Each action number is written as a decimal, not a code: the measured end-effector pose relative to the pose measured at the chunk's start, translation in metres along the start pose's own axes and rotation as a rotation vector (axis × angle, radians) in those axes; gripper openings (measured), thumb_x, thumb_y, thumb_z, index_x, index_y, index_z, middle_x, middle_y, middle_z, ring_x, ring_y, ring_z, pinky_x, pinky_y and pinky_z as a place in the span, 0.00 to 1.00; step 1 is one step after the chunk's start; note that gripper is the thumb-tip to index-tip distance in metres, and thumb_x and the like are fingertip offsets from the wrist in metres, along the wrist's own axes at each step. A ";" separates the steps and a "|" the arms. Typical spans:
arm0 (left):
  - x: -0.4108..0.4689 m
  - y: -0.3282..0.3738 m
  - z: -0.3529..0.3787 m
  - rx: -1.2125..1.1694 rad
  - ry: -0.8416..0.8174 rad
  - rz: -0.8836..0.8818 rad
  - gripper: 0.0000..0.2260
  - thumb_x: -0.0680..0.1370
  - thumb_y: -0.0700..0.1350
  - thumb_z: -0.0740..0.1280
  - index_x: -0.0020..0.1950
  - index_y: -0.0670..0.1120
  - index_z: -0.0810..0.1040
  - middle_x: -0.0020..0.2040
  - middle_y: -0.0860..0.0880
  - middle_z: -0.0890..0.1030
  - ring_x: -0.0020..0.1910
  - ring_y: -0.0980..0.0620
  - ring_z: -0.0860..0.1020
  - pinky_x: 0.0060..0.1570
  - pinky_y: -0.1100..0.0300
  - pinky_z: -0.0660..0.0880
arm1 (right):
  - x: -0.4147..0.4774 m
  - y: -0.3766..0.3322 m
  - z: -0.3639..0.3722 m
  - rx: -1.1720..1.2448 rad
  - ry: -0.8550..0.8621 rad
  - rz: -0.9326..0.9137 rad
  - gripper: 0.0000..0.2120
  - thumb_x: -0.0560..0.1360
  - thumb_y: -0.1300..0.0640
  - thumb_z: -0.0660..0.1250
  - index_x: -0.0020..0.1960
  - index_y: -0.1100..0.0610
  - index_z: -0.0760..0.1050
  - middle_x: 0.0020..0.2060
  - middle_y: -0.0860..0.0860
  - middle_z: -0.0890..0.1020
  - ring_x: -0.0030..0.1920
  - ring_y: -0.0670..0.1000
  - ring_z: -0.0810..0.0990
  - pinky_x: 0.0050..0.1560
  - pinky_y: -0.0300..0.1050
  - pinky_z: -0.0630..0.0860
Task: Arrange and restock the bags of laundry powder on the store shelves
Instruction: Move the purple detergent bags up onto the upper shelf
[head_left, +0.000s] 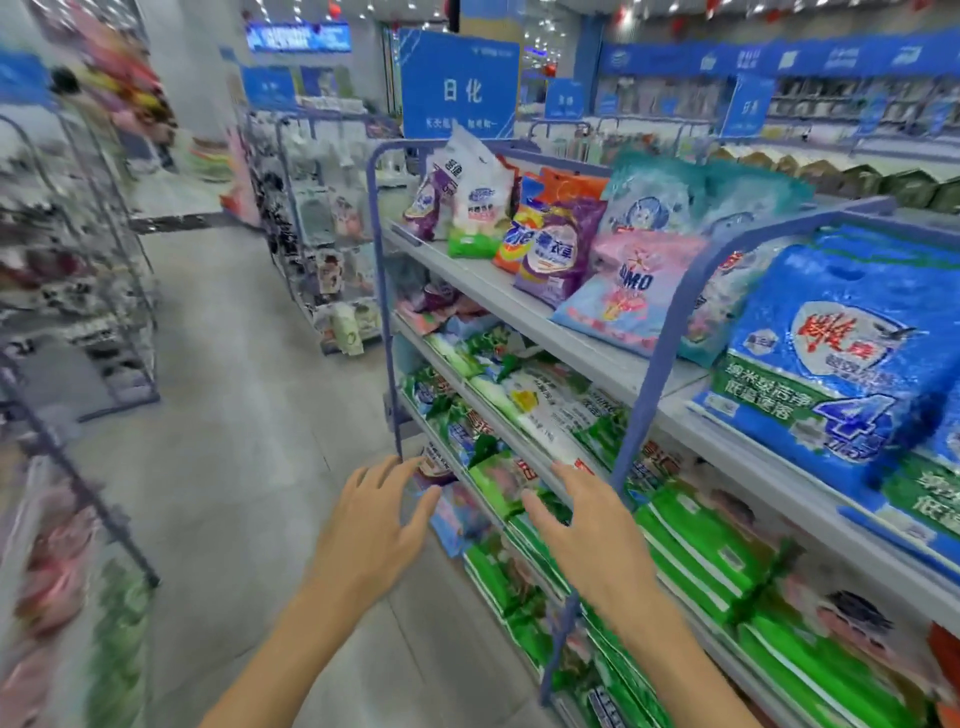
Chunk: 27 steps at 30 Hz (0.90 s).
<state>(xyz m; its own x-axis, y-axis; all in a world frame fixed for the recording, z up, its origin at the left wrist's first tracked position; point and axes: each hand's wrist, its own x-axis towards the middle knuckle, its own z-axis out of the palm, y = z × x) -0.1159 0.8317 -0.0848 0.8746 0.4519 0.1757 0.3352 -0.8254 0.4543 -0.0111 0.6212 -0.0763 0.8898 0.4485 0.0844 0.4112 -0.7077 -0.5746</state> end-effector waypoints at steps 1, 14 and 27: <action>0.010 -0.009 -0.001 -0.008 -0.002 -0.008 0.25 0.83 0.61 0.57 0.77 0.51 0.68 0.76 0.52 0.70 0.75 0.50 0.64 0.74 0.58 0.61 | 0.012 -0.005 0.005 -0.003 -0.006 -0.007 0.28 0.82 0.37 0.59 0.79 0.46 0.64 0.75 0.43 0.70 0.75 0.47 0.68 0.72 0.45 0.66; 0.202 -0.108 -0.010 -0.143 -0.079 0.116 0.29 0.81 0.65 0.54 0.78 0.54 0.66 0.81 0.53 0.61 0.79 0.52 0.60 0.77 0.52 0.62 | 0.186 -0.070 0.052 -0.008 0.177 0.123 0.31 0.81 0.35 0.58 0.80 0.48 0.62 0.76 0.47 0.70 0.75 0.49 0.68 0.72 0.50 0.67; 0.394 -0.078 0.008 -0.307 -0.171 0.380 0.29 0.82 0.63 0.56 0.81 0.53 0.62 0.79 0.55 0.66 0.78 0.55 0.61 0.77 0.54 0.60 | 0.311 -0.076 0.032 0.031 0.432 0.294 0.32 0.81 0.38 0.61 0.80 0.50 0.61 0.77 0.46 0.68 0.77 0.49 0.66 0.75 0.51 0.66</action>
<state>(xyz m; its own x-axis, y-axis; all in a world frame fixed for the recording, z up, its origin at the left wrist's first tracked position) 0.2051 1.0716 -0.0584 0.9680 0.0568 0.2445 -0.1129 -0.7716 0.6261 0.2281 0.8323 -0.0324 0.9700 -0.0374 0.2402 0.1316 -0.7502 -0.6480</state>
